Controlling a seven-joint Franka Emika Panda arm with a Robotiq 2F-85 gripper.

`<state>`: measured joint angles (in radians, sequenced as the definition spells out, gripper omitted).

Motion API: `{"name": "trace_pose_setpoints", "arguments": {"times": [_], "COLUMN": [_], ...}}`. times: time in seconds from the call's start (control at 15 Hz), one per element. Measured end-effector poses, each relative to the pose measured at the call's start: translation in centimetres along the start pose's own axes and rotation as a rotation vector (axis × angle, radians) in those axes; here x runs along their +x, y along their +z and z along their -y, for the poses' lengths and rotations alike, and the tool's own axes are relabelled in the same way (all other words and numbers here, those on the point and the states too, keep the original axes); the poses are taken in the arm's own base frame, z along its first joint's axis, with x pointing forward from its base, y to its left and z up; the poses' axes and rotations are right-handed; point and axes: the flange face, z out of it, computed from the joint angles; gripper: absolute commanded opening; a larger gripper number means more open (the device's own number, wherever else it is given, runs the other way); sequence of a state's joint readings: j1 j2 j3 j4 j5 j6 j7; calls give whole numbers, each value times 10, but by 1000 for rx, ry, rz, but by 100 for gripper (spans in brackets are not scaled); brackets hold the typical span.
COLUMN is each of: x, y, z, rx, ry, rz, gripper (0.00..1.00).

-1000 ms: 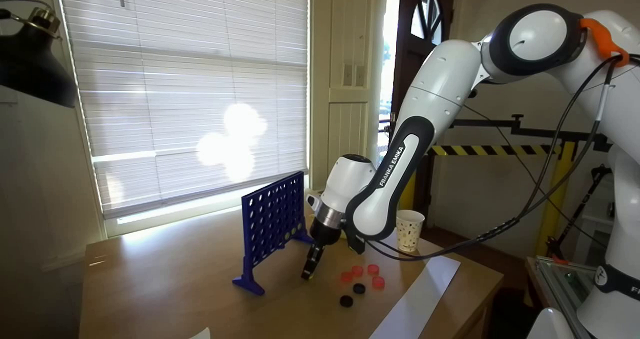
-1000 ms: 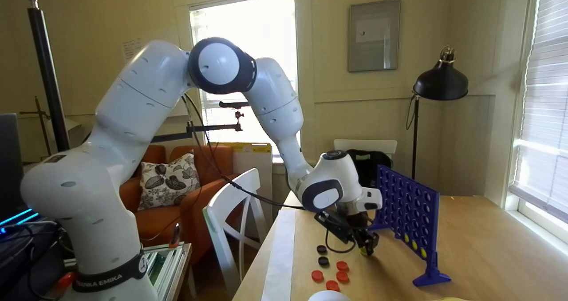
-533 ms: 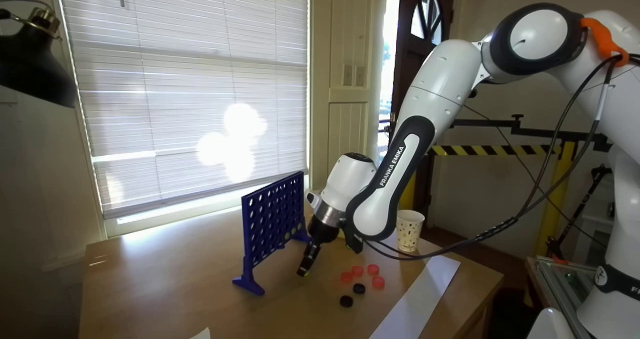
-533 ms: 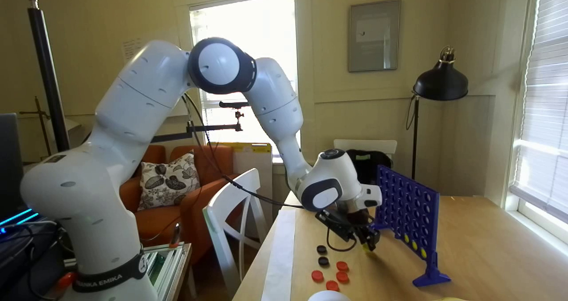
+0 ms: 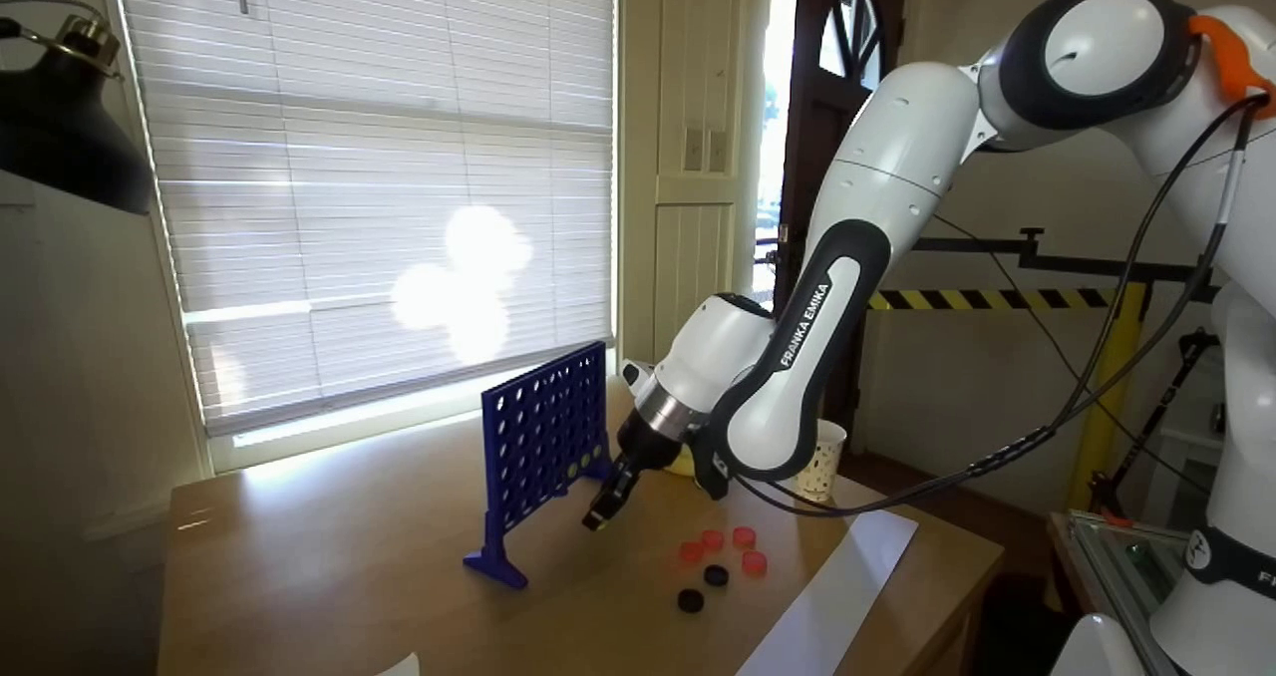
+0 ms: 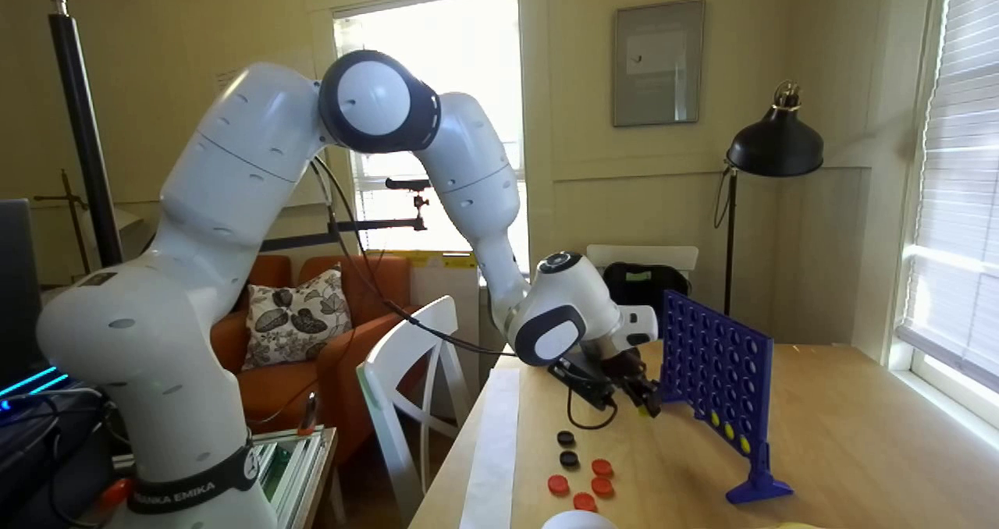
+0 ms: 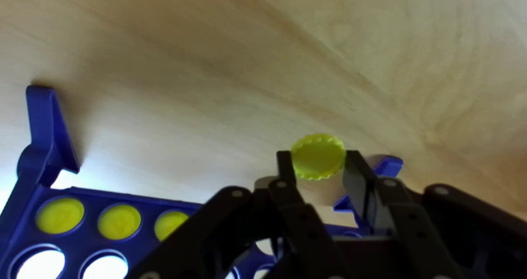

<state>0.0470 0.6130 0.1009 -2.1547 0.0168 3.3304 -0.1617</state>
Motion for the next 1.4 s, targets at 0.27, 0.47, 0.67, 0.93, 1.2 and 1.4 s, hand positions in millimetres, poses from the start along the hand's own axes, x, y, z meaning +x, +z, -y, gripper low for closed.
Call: {"name": "trace_pose_setpoints", "arguments": {"times": [0.27, 0.47, 0.67, 0.93, 1.2, 1.4], "x": [2, 4, 6, 11, 17, 23], "y": [-27, -45, -61, -78, -94, -108], "z": [1, -3, -6, -4, -4, -9], "rx": [-22, -46, -68, -85, -99, -119], "ry": [4, -3, -10, -15, -19, -12], "rz": [-72, -113, -149, -191, -234, -269], "gripper": [11, 11, 11, 11, 11, 11]}}
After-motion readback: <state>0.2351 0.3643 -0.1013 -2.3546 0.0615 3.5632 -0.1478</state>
